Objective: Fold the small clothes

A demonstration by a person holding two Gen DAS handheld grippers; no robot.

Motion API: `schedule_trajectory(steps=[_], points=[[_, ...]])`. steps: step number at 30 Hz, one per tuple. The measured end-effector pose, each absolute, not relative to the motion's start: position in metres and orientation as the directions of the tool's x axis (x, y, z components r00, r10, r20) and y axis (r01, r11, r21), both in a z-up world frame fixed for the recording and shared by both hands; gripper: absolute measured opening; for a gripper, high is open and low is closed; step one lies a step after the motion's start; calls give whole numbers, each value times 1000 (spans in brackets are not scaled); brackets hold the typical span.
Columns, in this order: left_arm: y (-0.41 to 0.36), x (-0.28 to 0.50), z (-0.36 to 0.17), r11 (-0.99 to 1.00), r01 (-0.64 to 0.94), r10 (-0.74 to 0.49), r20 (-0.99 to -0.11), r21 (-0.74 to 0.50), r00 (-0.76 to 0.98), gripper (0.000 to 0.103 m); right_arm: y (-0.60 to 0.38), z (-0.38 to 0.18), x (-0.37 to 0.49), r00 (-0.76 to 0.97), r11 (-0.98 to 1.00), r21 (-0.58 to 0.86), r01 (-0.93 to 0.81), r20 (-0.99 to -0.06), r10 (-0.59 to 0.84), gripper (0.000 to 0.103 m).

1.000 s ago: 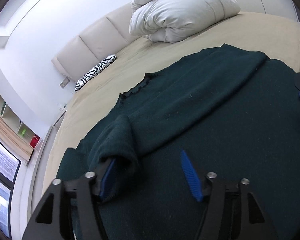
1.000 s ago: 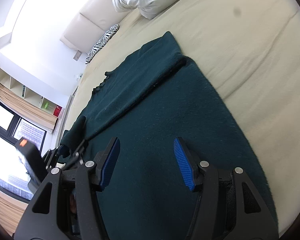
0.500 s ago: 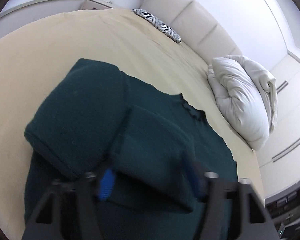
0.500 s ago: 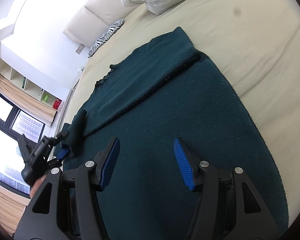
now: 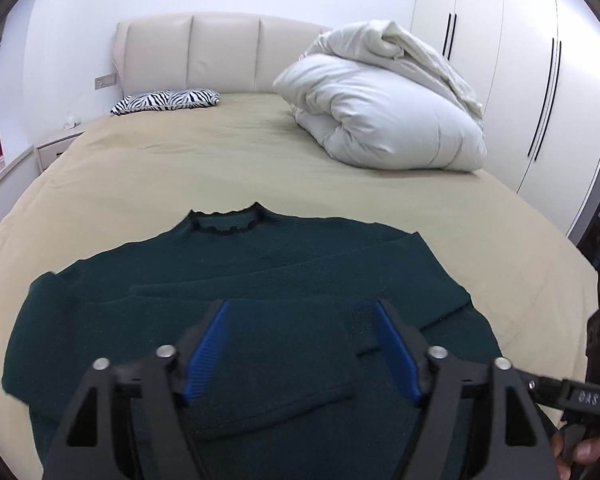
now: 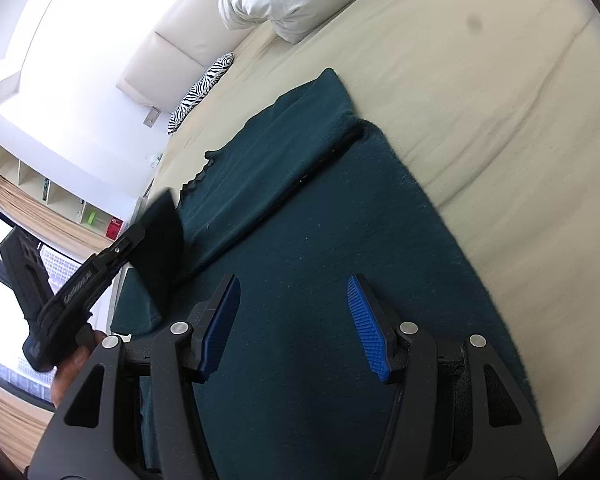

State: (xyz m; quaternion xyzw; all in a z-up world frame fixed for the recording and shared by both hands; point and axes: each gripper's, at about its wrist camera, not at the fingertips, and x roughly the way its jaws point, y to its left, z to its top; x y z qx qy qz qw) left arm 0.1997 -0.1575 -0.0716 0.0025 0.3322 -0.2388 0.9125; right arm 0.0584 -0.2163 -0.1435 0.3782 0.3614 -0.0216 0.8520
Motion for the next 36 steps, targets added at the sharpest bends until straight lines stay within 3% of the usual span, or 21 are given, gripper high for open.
schedule_trajectory(steps=[3, 6, 11, 14, 18, 21, 23, 25, 33, 36], points=[[-128, 193, -71, 887, 423, -442, -602, -185, 665, 78, -215, -136, 68, 738, 724, 629, 284, -625, 254, 55], [-90, 199, -74, 912, 355, -402, -609, -204, 683, 78, -207, -124, 89, 736, 736, 630, 247, -616, 280, 70], [-8, 219, -77, 946, 163, -307, -613, -280, 728, 75, -168, -104, 144, 718, 805, 586, 97, -601, 351, 72], [31, 226, -77, 944, 90, -275, -602, -319, 750, 75, -139, -106, 183, 658, 851, 522, 54, -660, 363, 71], [56, 225, -81, 946, 54, -250, -608, -321, 753, 75, -121, -129, 232, 559, 896, 433, 93, -768, 313, 60], [65, 223, -90, 946, 40, -242, -617, -322, 748, 75, -119, -144, 247, 524, 898, 417, 143, -801, 289, 42], [69, 224, -95, 940, 30, -249, -621, -341, 743, 75, -114, -141, 248, 520, 909, 402, 114, -803, 290, 19], [74, 224, -97, 932, 15, -253, -620, -362, 743, 75, -107, -135, 244, 531, 928, 362, 85, -805, 265, 8], [86, 251, -101, 942, -24, -214, -654, -336, 726, 75, -91, -56, 235, 695, 970, 234, -68, -686, 214, 6], [90, 271, -111, 935, -56, -217, -688, -351, 693, 75, -101, -54, 248, 687, 977, 207, -55, -702, 187, 6]])
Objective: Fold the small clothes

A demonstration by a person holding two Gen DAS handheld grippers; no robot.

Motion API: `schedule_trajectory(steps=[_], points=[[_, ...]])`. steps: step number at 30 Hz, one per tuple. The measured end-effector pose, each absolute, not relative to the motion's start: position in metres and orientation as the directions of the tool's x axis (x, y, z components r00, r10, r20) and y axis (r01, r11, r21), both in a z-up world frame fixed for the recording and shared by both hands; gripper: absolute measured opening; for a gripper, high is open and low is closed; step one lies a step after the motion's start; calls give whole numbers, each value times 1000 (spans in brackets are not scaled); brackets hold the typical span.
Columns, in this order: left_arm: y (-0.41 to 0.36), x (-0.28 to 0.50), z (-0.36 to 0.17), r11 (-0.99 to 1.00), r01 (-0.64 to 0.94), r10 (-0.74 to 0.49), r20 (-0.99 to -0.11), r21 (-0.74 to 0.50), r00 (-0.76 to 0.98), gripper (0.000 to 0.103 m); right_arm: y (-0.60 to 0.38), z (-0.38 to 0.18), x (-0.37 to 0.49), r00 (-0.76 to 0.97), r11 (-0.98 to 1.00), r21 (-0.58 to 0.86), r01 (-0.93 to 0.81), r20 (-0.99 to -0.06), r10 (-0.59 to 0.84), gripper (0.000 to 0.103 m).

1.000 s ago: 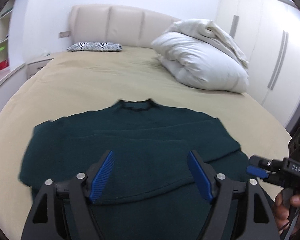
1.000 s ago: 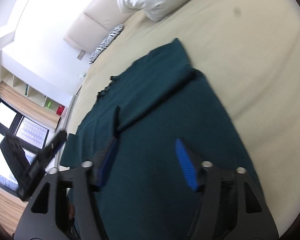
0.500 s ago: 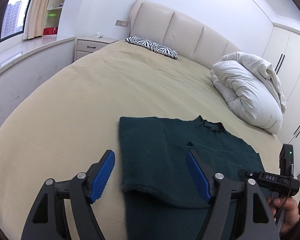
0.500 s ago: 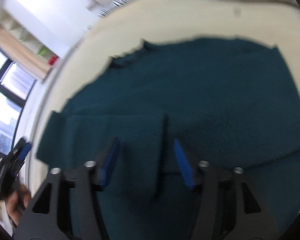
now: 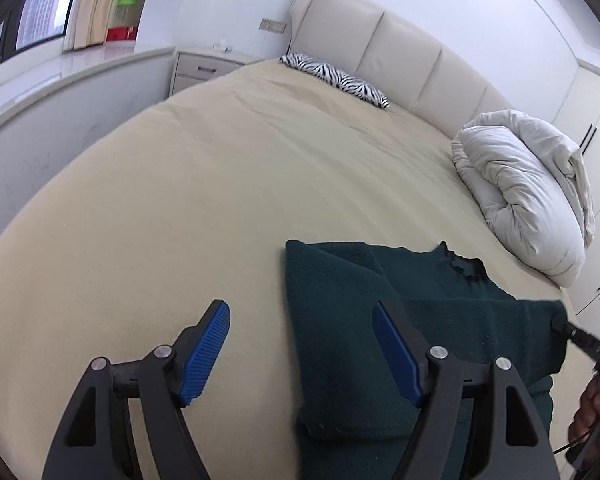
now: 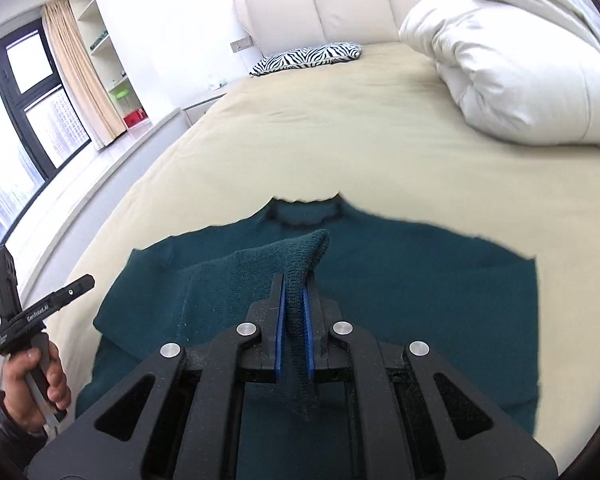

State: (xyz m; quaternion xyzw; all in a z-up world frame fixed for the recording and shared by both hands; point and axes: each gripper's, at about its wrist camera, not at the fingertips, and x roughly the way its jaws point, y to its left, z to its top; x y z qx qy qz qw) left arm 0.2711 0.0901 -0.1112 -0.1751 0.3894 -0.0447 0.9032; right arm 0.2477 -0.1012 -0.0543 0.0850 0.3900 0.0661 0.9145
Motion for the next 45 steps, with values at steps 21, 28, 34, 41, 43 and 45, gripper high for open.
schedule_trajectory(steps=[21, 28, 34, 41, 43, 45], points=[[72, 319, -134, 973, -37, -155, -765, -227, 625, 8, -132, -99, 259, 695, 971, 234, 36, -705, 144, 6], [69, 324, -144, 979, -43, -127, -763, -199, 633, 8, -158, -151, 281, 597, 958, 255, 134, -792, 128, 3], [73, 314, -131, 978, -47, -127, -756, -204, 642, 18, -157, -142, 273, 575, 940, 315, 131, -797, 187, 9], [58, 278, -117, 983, -17, -130, -766, -181, 630, 54, -154, -139, 253, 557, 913, 393, 111, -785, 271, 30], [47, 273, -127, 990, 1, -113, -790, -141, 602, 43, -137, -145, 251, 552, 943, 323, 87, -803, 224, 30], [48, 270, -136, 987, -4, -128, -799, -161, 587, 33, -136, -145, 250, 558, 945, 313, 95, -803, 210, 24]])
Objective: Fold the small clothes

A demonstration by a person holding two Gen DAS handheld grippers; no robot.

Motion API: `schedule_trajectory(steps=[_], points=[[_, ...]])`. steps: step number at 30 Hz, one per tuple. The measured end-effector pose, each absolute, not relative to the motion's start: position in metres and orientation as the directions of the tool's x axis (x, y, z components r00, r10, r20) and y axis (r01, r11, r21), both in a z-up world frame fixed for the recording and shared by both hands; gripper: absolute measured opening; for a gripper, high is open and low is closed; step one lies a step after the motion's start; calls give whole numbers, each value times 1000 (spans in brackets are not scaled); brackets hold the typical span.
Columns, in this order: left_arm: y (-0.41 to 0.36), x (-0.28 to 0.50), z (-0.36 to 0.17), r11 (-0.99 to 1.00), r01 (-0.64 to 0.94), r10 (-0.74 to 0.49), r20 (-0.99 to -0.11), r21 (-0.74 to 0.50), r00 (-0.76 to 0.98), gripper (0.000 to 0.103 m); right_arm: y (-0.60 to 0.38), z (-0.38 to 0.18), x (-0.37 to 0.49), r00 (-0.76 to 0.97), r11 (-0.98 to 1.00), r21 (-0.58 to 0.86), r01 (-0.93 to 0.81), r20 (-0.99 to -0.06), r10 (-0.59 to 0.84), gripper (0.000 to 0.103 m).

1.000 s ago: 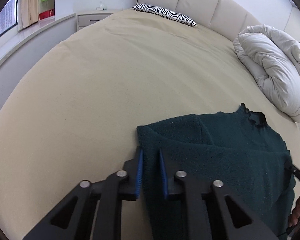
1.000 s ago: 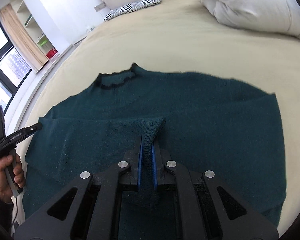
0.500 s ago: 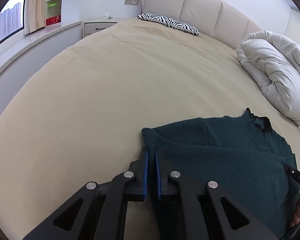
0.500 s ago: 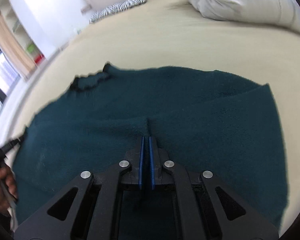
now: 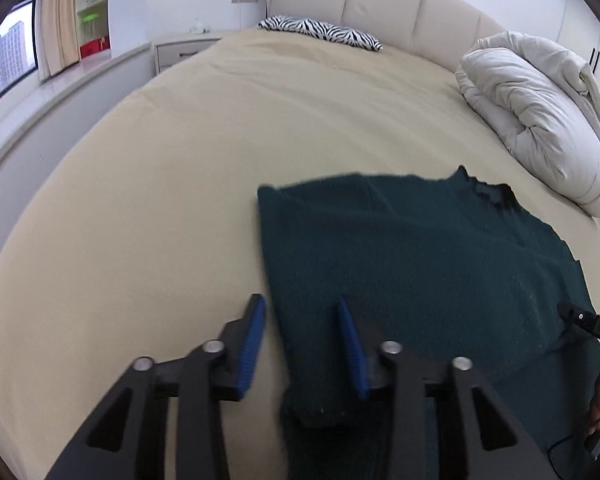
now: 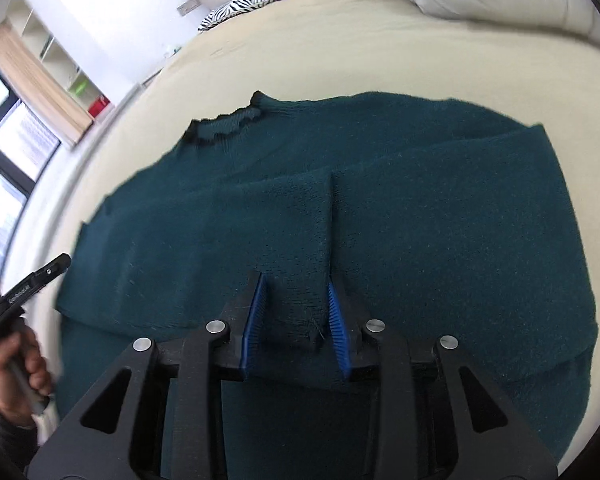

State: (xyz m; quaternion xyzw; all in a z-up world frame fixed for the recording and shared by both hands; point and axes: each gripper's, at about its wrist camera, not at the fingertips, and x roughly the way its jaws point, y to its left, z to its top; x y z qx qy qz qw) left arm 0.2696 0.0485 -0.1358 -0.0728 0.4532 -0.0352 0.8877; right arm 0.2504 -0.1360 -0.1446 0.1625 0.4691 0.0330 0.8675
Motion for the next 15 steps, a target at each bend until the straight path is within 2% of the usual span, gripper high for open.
schedule_trajectory(steps=[1, 4, 9, 12, 15], points=[[50, 268, -136, 986, -7, -131, -798, -167, 588, 27, -139, -144, 250, 558, 942, 318, 107, -803, 208, 12], [48, 264, -135, 990, 19, -126, -800, -142, 586, 12, -141, -139, 245, 564, 942, 316, 113, -801, 201, 6], [60, 261, -138, 983, 19, -158, -788, -183, 595, 9, -135, -127, 229, 595, 940, 324, 106, -778, 201, 5], [58, 261, -140, 986, 26, -149, -788, -167, 598, 9, -129, -126, 229, 617, 939, 331, 99, -760, 203, 5], [58, 261, -144, 985, 28, -151, -788, -168, 597, 9, -147, -146, 231, 567, 931, 335, 143, -799, 200, 5]])
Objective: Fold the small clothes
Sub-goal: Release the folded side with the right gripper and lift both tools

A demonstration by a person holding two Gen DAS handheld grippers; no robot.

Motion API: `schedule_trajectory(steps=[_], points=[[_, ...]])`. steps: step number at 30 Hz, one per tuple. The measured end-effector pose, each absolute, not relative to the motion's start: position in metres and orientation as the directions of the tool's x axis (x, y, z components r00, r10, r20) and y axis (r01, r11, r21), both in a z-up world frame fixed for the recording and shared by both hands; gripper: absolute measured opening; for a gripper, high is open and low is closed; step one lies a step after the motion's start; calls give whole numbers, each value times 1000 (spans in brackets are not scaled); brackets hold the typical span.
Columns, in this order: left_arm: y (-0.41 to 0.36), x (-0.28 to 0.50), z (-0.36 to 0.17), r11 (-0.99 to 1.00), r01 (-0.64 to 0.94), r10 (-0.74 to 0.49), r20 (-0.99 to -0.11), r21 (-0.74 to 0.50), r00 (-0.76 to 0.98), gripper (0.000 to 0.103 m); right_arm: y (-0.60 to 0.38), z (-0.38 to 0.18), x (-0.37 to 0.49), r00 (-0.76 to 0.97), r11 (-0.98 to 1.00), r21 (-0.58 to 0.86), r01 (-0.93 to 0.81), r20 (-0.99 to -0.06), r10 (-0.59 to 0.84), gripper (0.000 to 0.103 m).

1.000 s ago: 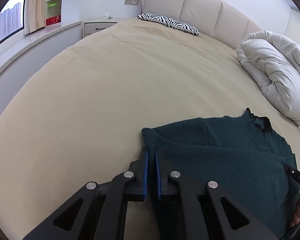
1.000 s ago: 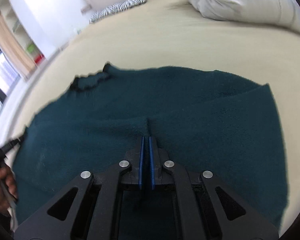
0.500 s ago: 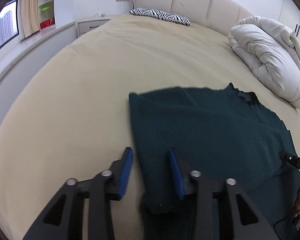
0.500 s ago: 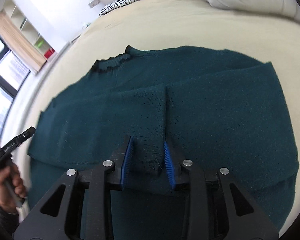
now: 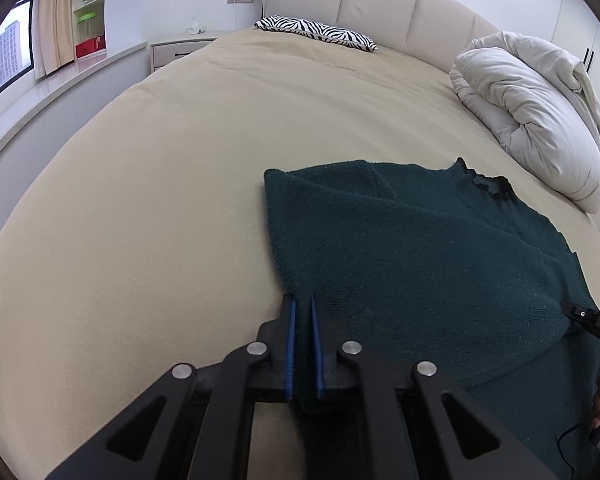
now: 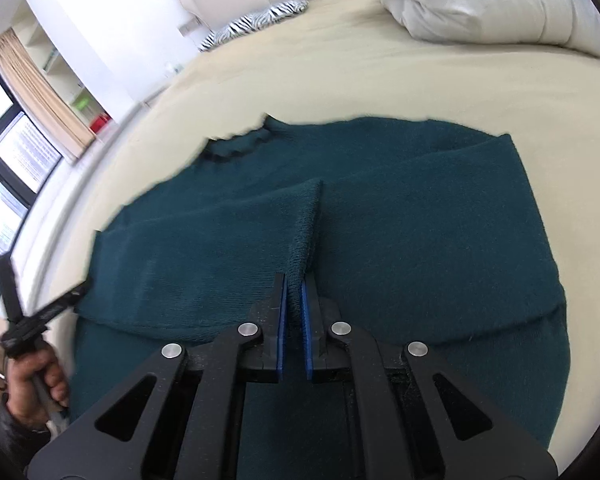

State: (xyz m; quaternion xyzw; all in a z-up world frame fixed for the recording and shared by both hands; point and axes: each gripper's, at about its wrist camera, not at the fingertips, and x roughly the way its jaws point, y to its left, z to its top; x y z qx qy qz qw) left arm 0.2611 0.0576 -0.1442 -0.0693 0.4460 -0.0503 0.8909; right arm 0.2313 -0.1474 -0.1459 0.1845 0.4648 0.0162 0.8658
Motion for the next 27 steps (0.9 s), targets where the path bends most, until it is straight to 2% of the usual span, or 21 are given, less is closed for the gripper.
schedule_trajectory(steps=[2, 6, 14, 17, 18, 19, 20, 23, 25, 27], points=[[59, 261, -145, 983, 28, -161, -787, -180, 596, 9, -158, -154, 233, 568, 902, 401, 159, -785, 249, 5], [60, 262, -144, 983, 26, -162, -783, -183, 600, 11, -150, -149, 227, 566, 923, 364, 129, -791, 232, 6], [58, 263, -145, 984, 30, -156, -781, -174, 604, 14, -157, -156, 229, 570, 905, 401, 141, -780, 257, 5], [66, 258, -140, 978, 15, -174, -768, -209, 617, 26, -160, -156, 227, 573, 897, 415, 149, -776, 264, 8], [68, 254, -136, 979, 0, -160, -765, -205, 624, 35, -159, -153, 225, 566, 898, 411, 158, -783, 258, 8], [70, 249, -132, 981, -11, -142, -760, -192, 634, 40, -158, -149, 221, 562, 899, 402, 174, -790, 244, 10], [70, 244, -128, 983, -16, -129, -754, -181, 644, 40, -158, -143, 218, 567, 899, 394, 190, -792, 227, 14], [66, 232, -116, 987, -5, -114, -730, -159, 674, 42, -157, -117, 205, 634, 910, 373, 179, -751, 183, 14], [57, 233, -116, 993, 16, -99, -734, -119, 672, 47, -153, -104, 207, 666, 912, 382, 150, -721, 193, 15], [49, 242, -129, 997, 21, -71, -777, -75, 625, 48, -144, -107, 217, 653, 916, 385, 114, -723, 223, 26]])
